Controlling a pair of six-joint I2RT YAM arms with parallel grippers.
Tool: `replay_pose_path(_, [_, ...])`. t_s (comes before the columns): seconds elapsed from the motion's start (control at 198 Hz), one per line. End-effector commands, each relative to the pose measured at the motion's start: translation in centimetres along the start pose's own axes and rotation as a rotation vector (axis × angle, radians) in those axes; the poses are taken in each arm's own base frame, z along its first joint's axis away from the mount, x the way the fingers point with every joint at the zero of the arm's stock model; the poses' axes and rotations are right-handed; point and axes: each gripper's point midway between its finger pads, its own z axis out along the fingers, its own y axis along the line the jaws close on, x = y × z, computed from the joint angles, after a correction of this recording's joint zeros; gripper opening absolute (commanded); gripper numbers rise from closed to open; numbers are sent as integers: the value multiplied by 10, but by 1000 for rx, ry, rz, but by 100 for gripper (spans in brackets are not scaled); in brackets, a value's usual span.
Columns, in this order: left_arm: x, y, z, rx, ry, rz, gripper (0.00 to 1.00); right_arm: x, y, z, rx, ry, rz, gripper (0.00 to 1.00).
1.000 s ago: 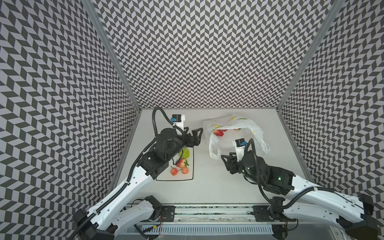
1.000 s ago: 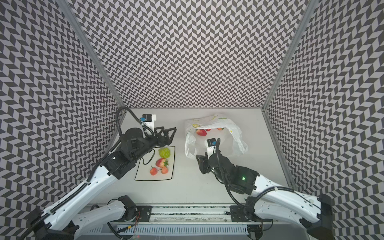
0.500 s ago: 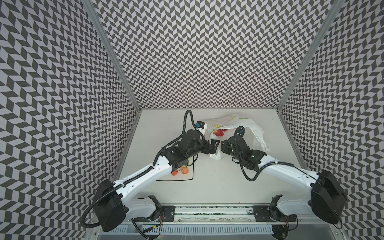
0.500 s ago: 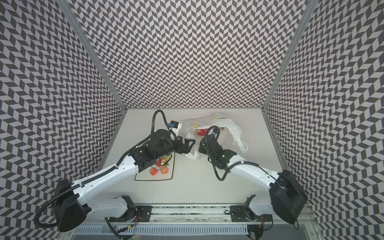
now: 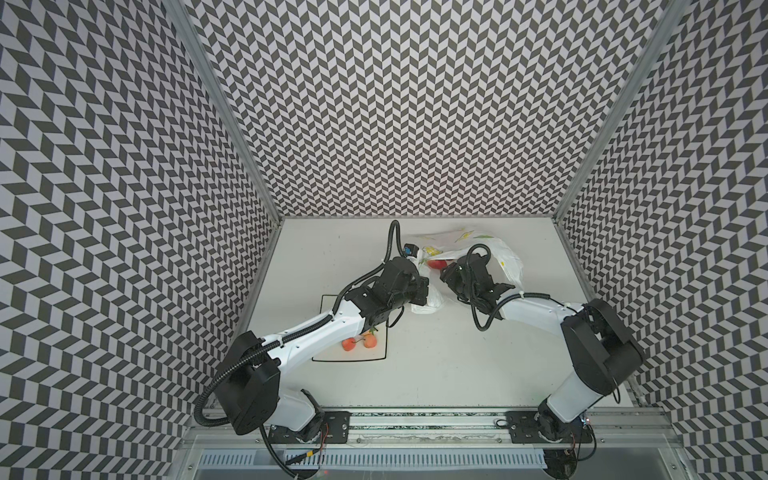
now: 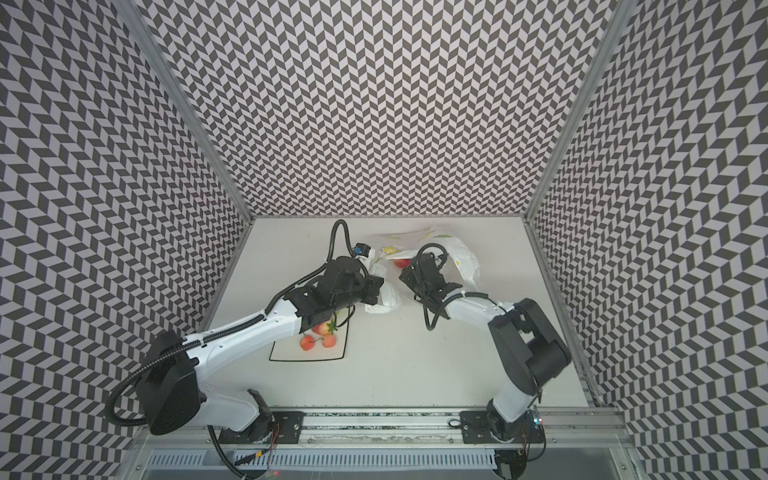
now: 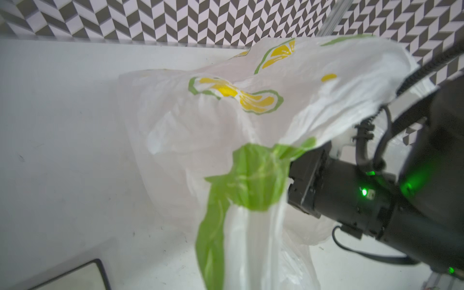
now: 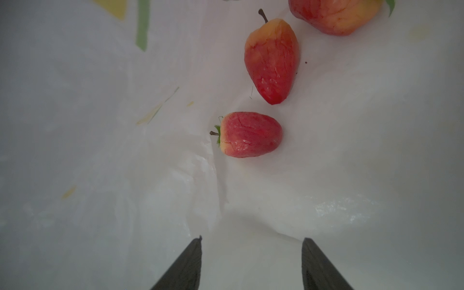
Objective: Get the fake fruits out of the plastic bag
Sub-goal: 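Move the right gripper back into the bag while the left gripper grasps the bag rim, then lower the right gripper onto the large strawberry in the bag and close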
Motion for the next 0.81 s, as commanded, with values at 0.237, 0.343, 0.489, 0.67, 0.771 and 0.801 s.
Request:
replay_pose_path(0.237, [-11,-12,-3,39,-12,65,0,-24,33,42,-111,9,22,75])
replay_pose_path(0.343, [-11,-16,-3,52,-15,115,0,-26,28,58,-76,13,-20,77])
replay_pose_path(0.489, [-10,-18,-2,62,-12,148,0,-34,18,68,-34,-13,-28,79])
replay_pose_path(0.67, [-14,-27,-5,92,-22,180,0,-56,17,75,-6,-76,-118,79])
replay_pose_path(0.771, [-16,-34,-7,122,-37,202,0,-61,20,83,2,-87,-198,79])
replay_pose_path(0.801, [-17,-36,-7,130,-40,209,0,-61,20,86,4,-84,-217,79])
